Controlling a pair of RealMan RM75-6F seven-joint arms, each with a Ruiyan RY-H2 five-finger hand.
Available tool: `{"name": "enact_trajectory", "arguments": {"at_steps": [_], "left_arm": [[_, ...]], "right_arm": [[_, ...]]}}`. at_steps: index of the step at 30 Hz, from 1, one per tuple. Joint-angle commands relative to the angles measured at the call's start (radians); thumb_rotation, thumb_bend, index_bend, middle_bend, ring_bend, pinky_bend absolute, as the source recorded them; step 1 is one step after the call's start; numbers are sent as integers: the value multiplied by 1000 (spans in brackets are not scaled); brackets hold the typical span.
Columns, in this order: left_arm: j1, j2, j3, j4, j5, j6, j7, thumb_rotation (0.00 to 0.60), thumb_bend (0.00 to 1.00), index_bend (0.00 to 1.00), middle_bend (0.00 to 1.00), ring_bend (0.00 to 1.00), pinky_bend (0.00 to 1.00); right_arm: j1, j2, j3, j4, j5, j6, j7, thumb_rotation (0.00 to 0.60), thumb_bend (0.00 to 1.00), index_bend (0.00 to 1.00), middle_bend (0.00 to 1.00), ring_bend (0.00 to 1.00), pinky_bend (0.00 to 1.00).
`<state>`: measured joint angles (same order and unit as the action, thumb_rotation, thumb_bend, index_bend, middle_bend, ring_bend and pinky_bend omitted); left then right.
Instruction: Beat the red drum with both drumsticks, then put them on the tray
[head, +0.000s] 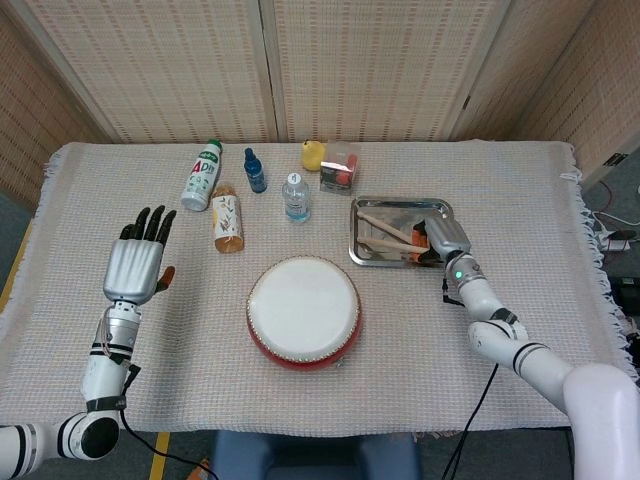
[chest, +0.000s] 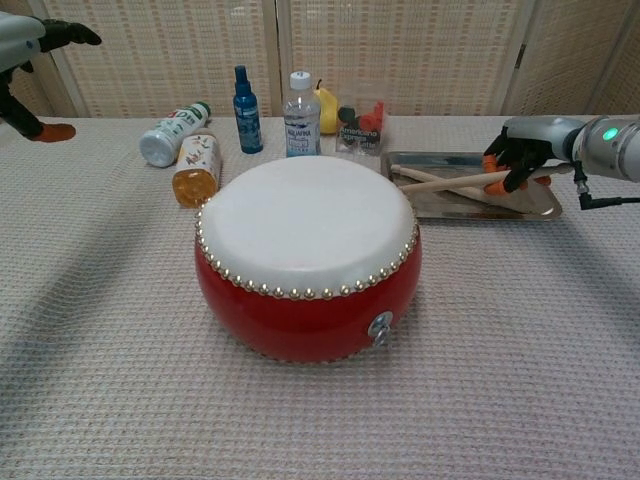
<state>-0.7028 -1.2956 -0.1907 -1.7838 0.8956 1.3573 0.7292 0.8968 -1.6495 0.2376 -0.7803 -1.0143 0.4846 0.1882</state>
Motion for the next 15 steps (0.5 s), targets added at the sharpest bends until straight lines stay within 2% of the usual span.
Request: {"name": "enact_trajectory", "arguments": {"at_steps": [1,4,9,15], "left_arm": [[5,4,-1,2,0,-3,-5,600,308,0,0,0,220],[10,9,-4,3,3,-5,-11,600,308,0,0,0,220],[17,14,-8,0,10,-11,-21,600,309,0,0,0,220],[20,15,-11,-5,17,-15,-21,600,309,0,0,0,220]], "right_arm": [[21,-45,6,66,-48,-21,40,600,457,758,631,582,715],[29,-63,5,106,-69,-29,46,600,346,633,543,483,638],[34,-80,10,147,-85,-27,44,600,262,466,420,331,509],[29,-74,12,152,-93,-23,28,600,185,348,343,236,419]]}}
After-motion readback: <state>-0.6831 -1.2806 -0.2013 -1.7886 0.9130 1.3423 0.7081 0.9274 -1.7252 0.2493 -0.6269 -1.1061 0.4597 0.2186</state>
